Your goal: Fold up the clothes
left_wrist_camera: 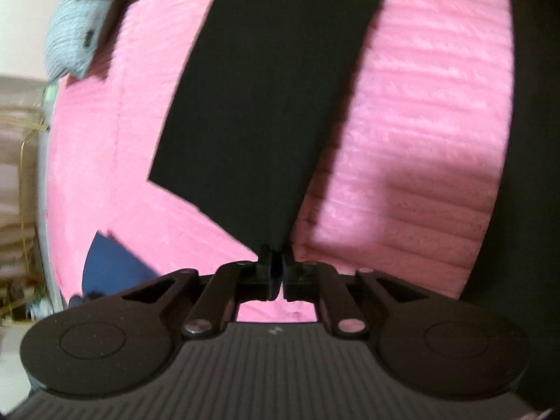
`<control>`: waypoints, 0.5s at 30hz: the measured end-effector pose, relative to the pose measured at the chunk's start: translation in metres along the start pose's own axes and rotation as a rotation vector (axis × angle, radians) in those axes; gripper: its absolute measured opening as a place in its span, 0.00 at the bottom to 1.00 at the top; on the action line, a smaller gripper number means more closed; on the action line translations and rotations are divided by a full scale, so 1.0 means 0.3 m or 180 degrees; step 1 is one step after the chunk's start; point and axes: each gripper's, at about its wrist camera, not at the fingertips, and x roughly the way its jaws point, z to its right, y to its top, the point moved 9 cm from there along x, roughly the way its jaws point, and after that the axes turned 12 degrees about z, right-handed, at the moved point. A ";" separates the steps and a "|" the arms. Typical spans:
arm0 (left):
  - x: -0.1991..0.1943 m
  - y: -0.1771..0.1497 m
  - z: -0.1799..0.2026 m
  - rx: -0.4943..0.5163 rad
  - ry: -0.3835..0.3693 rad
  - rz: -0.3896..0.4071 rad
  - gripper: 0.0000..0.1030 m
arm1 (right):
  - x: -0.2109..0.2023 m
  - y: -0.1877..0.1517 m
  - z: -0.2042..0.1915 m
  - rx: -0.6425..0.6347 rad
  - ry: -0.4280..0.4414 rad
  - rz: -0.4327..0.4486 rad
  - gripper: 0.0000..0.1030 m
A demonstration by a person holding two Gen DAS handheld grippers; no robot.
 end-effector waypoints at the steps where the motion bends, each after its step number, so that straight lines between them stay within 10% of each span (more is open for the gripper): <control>1: -0.028 0.013 -0.010 -0.0104 0.0031 0.0022 0.12 | -0.015 -0.011 0.020 0.0105 -0.0033 -0.0011 0.78; 9: -0.230 0.307 0.040 -0.0430 -0.0177 0.0445 0.26 | -0.167 -0.197 0.271 0.1274 -0.0293 -0.0065 0.78; 15: -0.332 0.745 0.204 -0.0487 -0.0382 0.0849 0.28 | -0.239 -0.341 0.612 0.1628 -0.0481 -0.0006 0.78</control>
